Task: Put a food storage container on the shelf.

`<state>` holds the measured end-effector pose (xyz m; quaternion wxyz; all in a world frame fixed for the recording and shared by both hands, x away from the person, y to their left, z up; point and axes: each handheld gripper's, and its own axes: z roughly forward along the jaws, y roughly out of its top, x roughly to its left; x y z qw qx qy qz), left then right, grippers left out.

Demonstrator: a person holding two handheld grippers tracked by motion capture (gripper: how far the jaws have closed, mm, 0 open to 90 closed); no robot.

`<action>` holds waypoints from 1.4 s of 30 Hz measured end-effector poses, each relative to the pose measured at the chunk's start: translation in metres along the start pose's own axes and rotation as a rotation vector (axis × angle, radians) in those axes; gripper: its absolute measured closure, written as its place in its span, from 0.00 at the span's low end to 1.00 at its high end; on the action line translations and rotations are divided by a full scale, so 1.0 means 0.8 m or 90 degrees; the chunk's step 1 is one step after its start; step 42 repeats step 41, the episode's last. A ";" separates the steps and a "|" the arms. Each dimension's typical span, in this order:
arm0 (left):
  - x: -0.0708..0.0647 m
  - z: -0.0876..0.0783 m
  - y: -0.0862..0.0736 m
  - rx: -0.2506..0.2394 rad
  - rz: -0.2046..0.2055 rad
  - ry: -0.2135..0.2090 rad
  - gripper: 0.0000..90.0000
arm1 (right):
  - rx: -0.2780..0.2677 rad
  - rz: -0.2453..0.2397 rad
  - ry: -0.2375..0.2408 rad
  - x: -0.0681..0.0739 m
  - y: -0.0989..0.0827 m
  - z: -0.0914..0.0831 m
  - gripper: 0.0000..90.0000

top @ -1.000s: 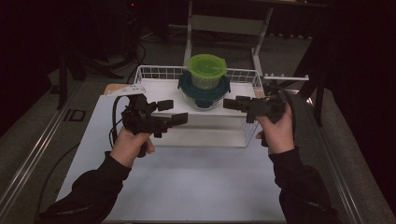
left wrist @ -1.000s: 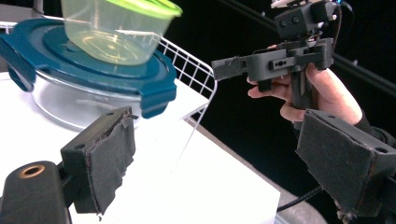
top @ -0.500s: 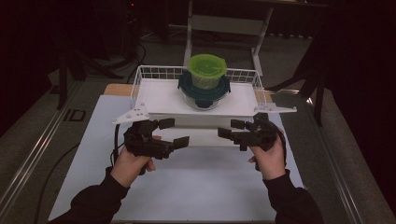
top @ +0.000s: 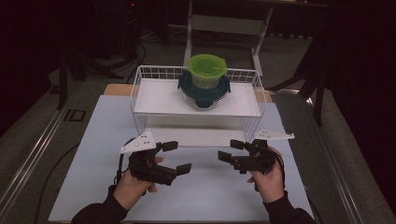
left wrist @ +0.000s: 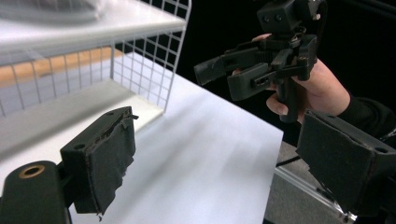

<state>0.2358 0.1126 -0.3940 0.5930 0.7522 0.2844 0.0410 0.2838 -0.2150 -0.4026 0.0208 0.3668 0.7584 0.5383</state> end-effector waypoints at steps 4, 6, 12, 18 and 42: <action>-0.005 0.005 -0.020 0.011 0.006 -0.003 0.12 | -0.005 0.007 0.004 -0.002 -0.022 0.000 0.22; -0.008 0.007 -0.030 0.018 0.015 0.000 0.12 | -0.007 0.012 0.003 -0.005 -0.032 0.001 0.22; -0.013 0.007 -0.057 0.028 0.028 0.007 0.12 | -0.006 0.022 0.001 -0.013 -0.065 0.002 0.21; -0.012 0.007 -0.081 0.043 0.025 0.016 0.12 | 0.013 0.029 -0.010 -0.021 -0.092 0.002 0.21; 0.007 0.008 -0.129 0.045 0.031 0.058 0.12 | 0.027 0.011 -0.072 -0.041 -0.131 -0.010 0.21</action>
